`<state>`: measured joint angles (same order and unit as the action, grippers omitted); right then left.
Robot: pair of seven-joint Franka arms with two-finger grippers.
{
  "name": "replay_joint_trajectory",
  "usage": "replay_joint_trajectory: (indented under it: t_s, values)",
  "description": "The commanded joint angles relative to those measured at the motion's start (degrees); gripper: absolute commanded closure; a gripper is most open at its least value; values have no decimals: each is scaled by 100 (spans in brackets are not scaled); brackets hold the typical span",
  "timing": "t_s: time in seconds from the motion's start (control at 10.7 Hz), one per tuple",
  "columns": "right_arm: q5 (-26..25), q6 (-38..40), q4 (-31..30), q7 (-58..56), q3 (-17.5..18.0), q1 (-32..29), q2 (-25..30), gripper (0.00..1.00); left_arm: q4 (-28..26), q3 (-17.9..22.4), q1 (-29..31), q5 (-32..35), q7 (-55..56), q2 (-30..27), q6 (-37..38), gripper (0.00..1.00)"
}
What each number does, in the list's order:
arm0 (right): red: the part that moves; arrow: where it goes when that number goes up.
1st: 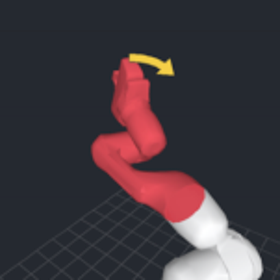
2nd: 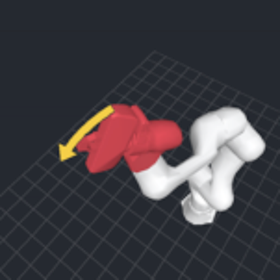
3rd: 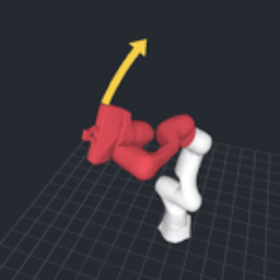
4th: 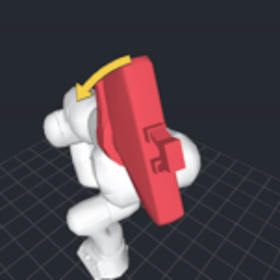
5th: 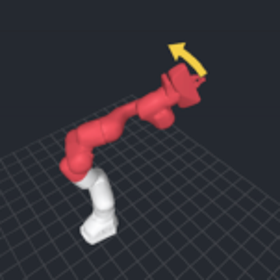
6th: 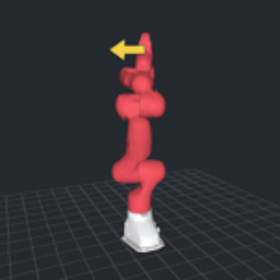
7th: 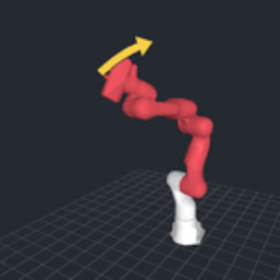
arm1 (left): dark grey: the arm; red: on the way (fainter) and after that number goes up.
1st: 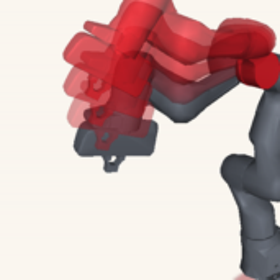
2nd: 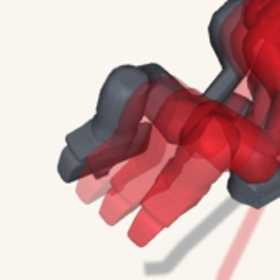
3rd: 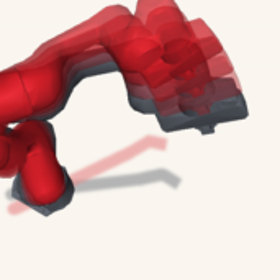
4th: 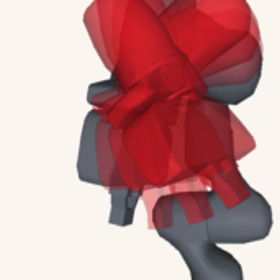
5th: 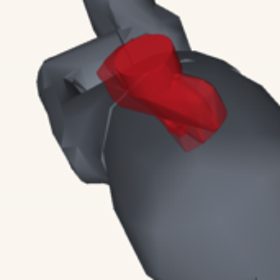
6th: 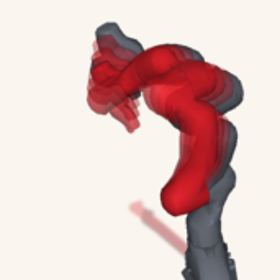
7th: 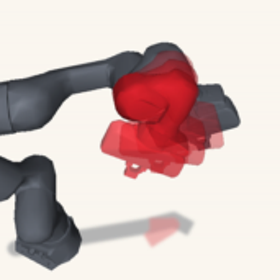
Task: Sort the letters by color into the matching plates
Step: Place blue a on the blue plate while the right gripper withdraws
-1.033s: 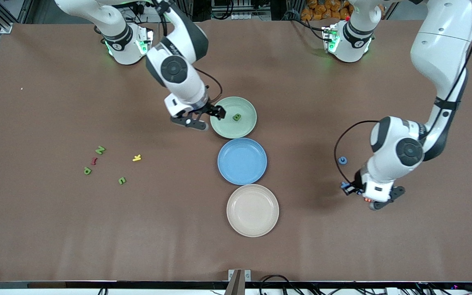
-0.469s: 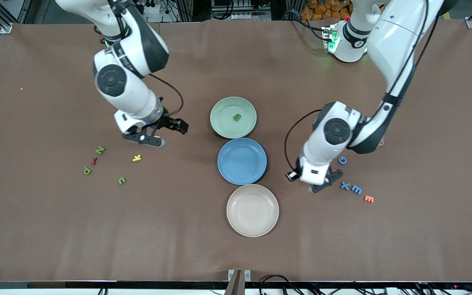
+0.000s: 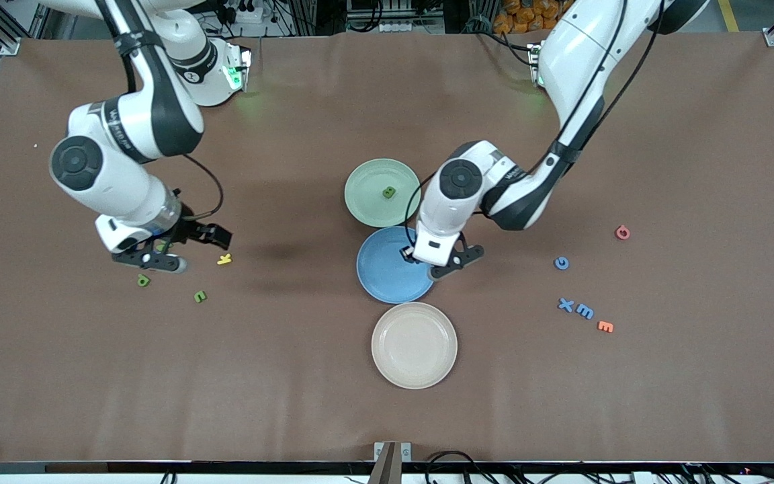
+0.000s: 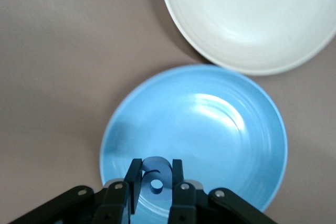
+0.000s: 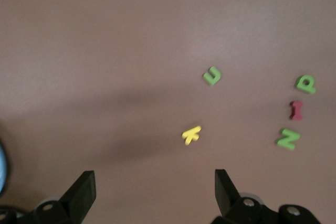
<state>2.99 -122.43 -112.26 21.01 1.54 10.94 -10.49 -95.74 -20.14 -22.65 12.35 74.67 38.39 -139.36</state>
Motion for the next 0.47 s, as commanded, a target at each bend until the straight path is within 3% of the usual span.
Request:
replay_joint_trajectory:
  t_s: [0.0, 0.09, 0.19, 0.28, 0.38]
  values:
    - [-149, -797, -42, -246, -249, -171, -461, 0, 397, 71, -204, 75, 171, 160, -47, 100]
    - [-149, -1052, -42, -525, -416, -171, -645, 0, 538, 71, -248, 75, 180, 273, -117, 100]
    - [-149, -1324, -51, -728, -540, -171, -821, 0, 617, 89, -266, 101, 163, 309, -135, 63]
    - [-149, -1510, -51, -817, -636, -180, -988, 0, 618, 132, -257, 153, 49, 310, -136, 1]
    - [-149, -1755, -33, -1140, -742, -180, -1190, 0, 618, 150, -240, 154, 83, 301, -127, 0]
